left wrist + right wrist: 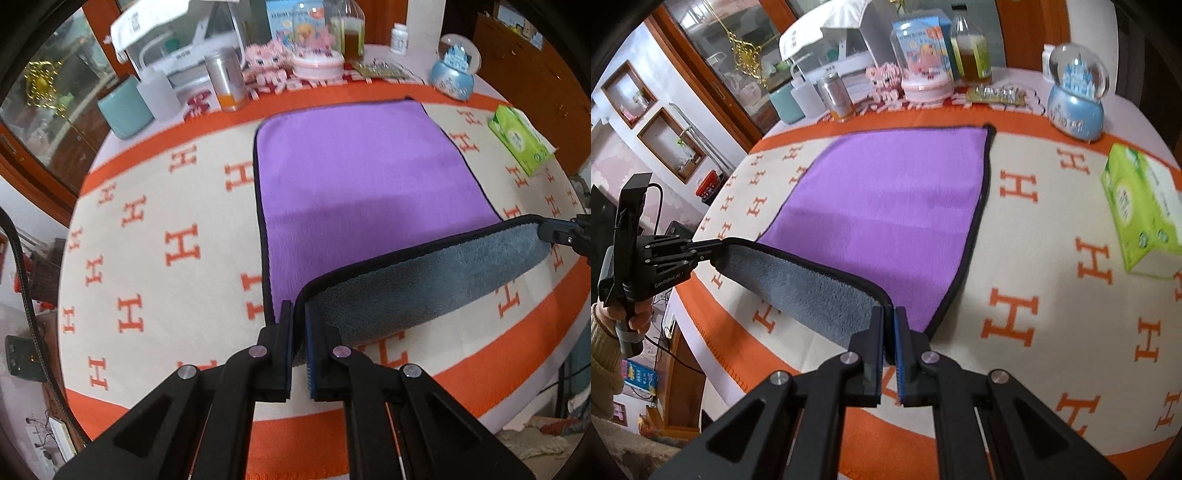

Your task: Fold towel

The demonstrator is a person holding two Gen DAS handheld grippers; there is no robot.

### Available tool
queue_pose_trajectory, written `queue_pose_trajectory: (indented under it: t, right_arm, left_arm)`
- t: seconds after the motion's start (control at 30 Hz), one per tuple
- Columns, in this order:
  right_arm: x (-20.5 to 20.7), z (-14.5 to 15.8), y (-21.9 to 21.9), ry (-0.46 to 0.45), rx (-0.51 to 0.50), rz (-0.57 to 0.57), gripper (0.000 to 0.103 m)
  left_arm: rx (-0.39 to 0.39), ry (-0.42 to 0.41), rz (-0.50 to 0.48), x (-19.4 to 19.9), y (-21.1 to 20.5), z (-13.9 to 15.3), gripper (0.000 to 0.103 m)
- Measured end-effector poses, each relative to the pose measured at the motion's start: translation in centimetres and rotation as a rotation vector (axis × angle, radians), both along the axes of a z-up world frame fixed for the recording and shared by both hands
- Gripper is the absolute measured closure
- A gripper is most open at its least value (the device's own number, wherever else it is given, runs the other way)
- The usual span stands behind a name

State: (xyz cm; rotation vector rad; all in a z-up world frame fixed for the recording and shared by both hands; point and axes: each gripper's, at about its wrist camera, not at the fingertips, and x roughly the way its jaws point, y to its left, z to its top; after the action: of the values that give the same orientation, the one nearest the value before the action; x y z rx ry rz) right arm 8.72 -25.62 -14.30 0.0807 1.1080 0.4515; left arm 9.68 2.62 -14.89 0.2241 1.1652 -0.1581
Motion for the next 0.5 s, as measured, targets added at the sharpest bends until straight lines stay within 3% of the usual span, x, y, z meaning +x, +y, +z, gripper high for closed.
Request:
queue_pose_trajectory:
  t: [0.5]
  right_arm:
    - [7.1, 3.6, 0.7, -0.139, -0.081, -0.101, 0.098]
  left_arm:
    - [0.033, -0.148, 0.053, 7.2, -0.7, 3.7, 0.099]
